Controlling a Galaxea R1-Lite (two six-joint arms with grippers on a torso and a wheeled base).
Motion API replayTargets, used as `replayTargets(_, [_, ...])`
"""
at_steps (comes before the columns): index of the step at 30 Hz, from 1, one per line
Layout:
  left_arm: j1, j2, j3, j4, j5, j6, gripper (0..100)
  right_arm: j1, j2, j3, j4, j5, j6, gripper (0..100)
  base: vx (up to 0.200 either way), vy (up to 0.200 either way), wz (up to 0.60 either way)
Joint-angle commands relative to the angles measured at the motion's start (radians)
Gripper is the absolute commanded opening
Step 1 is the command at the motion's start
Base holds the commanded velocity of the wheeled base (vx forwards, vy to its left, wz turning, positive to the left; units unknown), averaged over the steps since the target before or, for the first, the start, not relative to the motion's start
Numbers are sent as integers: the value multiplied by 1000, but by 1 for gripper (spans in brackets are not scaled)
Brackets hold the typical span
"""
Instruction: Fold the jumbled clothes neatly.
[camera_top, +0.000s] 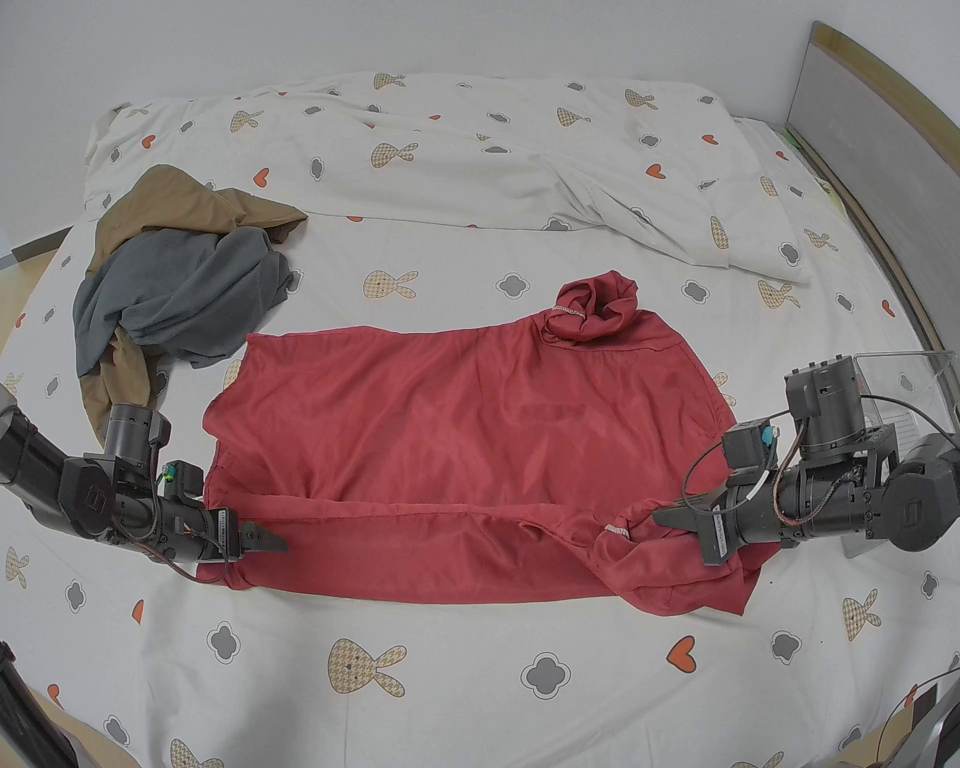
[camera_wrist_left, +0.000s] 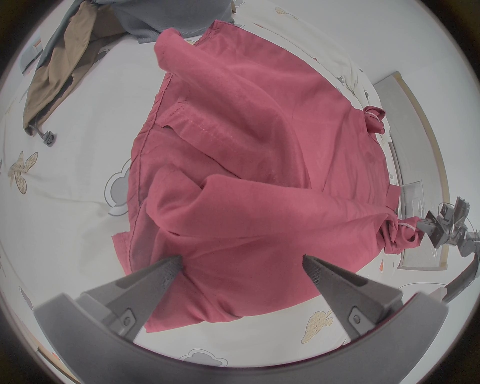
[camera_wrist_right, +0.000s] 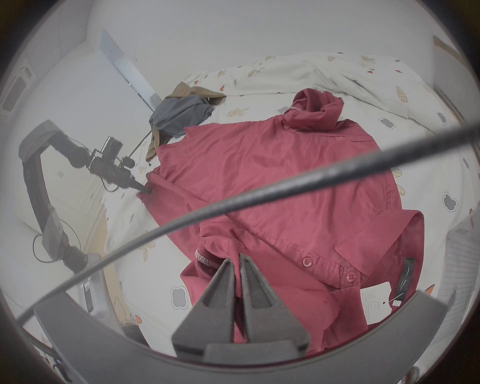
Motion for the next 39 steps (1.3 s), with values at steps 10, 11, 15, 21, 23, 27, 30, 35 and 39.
replayTargets(10, [0,-11,0,0,-1,0,100,-12,33,-14,-1,-27,-21,0,0,0,0])
replayTargets(11, [0,-11,0,0,-1,0,100,-12,33,-14,-1,-27,-21,0,0,0,0])
replayTargets(15, [0,-11,0,0,-1,0,100,-17,-8,-23,2,-30,-20,0,0,0,0])
replayTargets(21, [0,-11,0,0,-1,0,100,-8,-13,9,2,-32,-26,0,0,0,0])
replayTargets(23, [0,-11,0,0,-1,0,100,-4,-14,18,2,-32,-29,0,0,0,0])
replayTargets(27, [0,-9,0,0,-1,0,100,-4,-16,20,1,-43,-29,100,0,0,0])
replayTargets(30, [0,-9,-2,0,-1,0,100,-6,-18,17,1,-50,-20,100,0,0,0])
replayTargets(35, [0,-9,0,0,-1,0,100,-20,-51,18,1,-47,11,100,0,0,0])
replayTargets(39, [0,-11,0,0,-1,0,100,-24,-64,-11,-1,-46,120,100,0,0,0])
